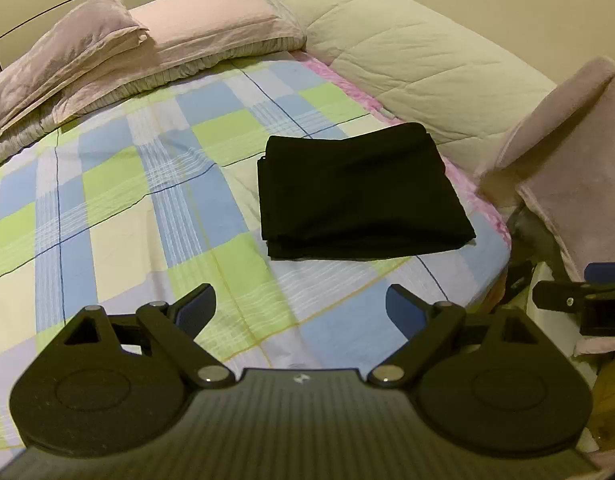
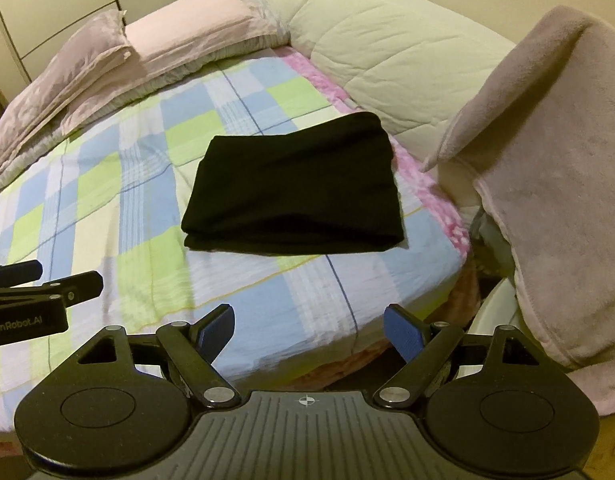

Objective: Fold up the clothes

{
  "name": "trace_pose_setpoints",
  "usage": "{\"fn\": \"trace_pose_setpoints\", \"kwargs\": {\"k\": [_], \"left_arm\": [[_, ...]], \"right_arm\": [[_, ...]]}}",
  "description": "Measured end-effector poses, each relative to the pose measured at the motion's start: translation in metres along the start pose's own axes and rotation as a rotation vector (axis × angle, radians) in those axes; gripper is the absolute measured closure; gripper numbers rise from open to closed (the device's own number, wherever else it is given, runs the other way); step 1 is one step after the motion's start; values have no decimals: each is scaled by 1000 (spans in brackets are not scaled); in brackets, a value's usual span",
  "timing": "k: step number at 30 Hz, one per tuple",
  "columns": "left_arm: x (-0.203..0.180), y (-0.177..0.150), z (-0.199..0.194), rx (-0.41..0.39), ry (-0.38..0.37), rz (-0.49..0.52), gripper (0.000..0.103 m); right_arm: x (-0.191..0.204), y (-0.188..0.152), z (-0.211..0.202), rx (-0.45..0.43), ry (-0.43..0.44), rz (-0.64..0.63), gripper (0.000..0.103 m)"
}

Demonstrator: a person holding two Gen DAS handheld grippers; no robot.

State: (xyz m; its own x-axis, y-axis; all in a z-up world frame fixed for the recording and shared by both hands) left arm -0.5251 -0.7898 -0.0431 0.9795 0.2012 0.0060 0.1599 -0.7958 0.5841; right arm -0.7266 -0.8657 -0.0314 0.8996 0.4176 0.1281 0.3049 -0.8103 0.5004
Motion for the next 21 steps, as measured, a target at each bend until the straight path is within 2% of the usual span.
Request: {"fn": "trace_pose_setpoints", "kwargs": {"k": [16,21], "left_arm": [[-9,0,10,25,18,-2,13],[-9,0,9,6,32,1,13]], "right_arm": [[-4,5,4,7,25,1,18],[-2,7,6,10,34,-7,18]]}}
Point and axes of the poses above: each gripper's, at about its wrist camera, not at the fingertips, and z roughly the way its jaws point, x to its left, y to its top, the point moved 7 cm from there along z, roughly the way its jaws point, and after that the axes turned 7 degrees about z, right-handed, at the moved point
